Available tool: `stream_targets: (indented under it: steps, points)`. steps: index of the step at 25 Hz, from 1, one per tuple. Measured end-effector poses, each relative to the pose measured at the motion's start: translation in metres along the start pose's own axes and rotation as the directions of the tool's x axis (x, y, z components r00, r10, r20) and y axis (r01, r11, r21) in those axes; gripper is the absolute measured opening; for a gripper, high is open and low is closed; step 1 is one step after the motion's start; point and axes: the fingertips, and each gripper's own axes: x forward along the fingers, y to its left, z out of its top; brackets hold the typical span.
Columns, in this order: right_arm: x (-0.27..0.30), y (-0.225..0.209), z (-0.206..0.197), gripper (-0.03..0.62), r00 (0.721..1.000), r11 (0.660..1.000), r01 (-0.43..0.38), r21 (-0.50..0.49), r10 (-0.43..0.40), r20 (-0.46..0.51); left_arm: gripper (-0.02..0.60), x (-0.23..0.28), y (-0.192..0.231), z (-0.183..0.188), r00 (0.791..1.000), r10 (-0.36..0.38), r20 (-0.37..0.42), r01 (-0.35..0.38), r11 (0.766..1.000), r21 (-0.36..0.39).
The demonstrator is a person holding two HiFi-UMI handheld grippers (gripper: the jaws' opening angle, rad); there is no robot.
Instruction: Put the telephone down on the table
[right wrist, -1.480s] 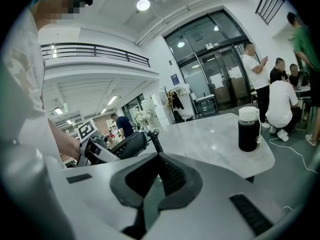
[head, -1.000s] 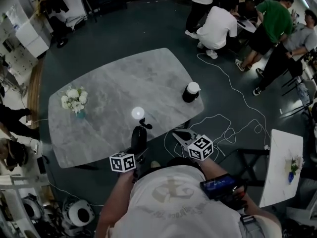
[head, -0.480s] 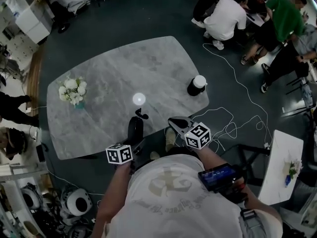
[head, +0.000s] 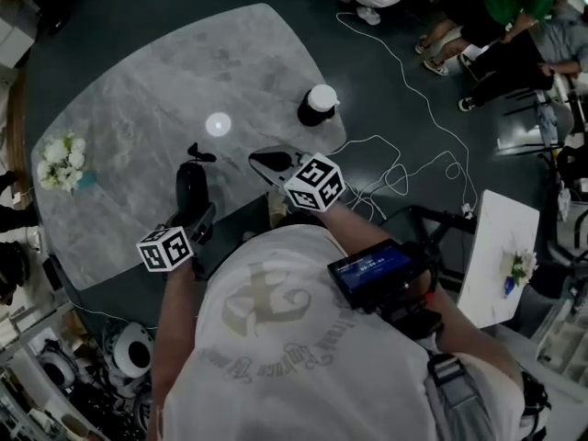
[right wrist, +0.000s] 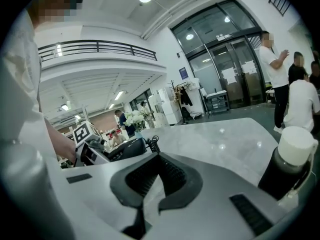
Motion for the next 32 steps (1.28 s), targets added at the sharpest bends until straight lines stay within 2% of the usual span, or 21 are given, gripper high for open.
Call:
stream_targets:
  steps: [6, 13, 20, 27, 32]
  points:
    - [0.004, -0.027, 0.009, 0.015, 0.999, 0.999, -0.039, 0.008, 0.039, -0.016, 0.275, 0.024, -0.005, 0.015, 1.000, 0.022, 0.001, -0.022, 1.000, -0.017]
    - [0.020, -0.048, 0.014, 0.015, 0.994, 0.994, -0.108, 0.000, 0.108, -0.035, 0.275, 0.043, -0.005, 0.041, 0.998, 0.027, 0.057, -0.025, 0.999, -0.036]
    - [0.028, -0.057, 0.020, 0.015, 0.985, 0.986, -0.168, 0.003, 0.168, -0.049, 0.275, 0.046, -0.006, 0.061, 0.993, 0.066, 0.103, -0.060, 0.996, -0.063]
    - [0.031, -0.059, 0.022, 0.015, 0.973, 0.975, -0.221, 0.002, 0.220, -0.074, 0.275, 0.047, -0.011, 0.066, 0.990, 0.096, 0.102, -0.089, 0.993, -0.071]
    - [0.042, -0.066, 0.027, 0.015, 0.973, 0.976, -0.217, 0.005, 0.216, -0.075, 0.275, 0.054, 0.000, 0.066, 0.993, 0.094, 0.076, -0.089, 0.993, -0.071]
